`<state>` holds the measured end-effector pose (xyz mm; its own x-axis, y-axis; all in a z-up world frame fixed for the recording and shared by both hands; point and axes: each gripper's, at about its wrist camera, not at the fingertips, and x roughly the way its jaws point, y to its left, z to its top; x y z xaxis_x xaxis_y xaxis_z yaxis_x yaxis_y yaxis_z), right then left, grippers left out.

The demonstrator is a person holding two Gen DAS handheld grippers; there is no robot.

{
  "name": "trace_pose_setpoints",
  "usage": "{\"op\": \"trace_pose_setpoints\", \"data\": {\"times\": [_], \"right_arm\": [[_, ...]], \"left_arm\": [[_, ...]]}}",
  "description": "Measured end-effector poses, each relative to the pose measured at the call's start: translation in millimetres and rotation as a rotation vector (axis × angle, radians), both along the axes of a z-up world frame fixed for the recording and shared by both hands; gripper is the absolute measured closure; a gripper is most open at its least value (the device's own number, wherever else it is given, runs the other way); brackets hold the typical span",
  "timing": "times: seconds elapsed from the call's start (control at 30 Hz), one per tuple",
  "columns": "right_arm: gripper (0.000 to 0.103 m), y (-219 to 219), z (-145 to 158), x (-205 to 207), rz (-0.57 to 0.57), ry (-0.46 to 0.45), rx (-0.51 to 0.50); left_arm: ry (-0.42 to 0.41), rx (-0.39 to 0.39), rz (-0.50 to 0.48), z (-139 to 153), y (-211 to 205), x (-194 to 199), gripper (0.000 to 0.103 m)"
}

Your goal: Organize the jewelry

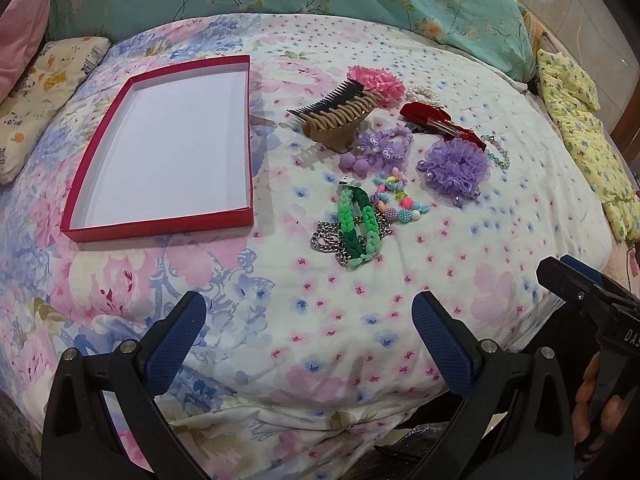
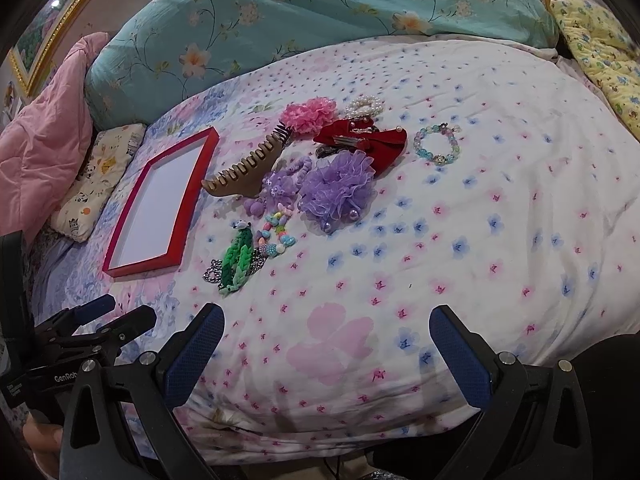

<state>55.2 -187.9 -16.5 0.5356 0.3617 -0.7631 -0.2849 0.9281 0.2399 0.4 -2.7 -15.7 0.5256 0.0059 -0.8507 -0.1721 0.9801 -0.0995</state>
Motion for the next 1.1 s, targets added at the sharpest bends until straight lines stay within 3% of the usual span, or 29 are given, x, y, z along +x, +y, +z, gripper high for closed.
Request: {"op": "trace_pose_setpoints", "data": {"times": [0.43, 0.83, 0.93, 1.1], "right_arm": [[0.000, 0.1, -2.4, 7.3, 0.001, -0.001, 0.015], [0.002, -4.8, 0.9, 42.2, -0.009, -0.024, 0.052], [0.005, -3.3, 0.8, 59.4, -0.019, -0.035, 0.055], [0.026, -3.2, -13.1, 97.8, -0.068, 0.011, 0.072]], "left_arm": [[0.024, -0.014, -0.006, -8.2, 1.2, 6.8, 0.000], [0.013, -0.089, -0.034, -7.7, 4.9, 39.0, 0.000], [-0.004, -0.096, -0.053, -6.6, 2.1, 55.4, 0.000], [0.011, -0.116, -0.082, -12.8, -3.9, 83.5, 0.008]]}}
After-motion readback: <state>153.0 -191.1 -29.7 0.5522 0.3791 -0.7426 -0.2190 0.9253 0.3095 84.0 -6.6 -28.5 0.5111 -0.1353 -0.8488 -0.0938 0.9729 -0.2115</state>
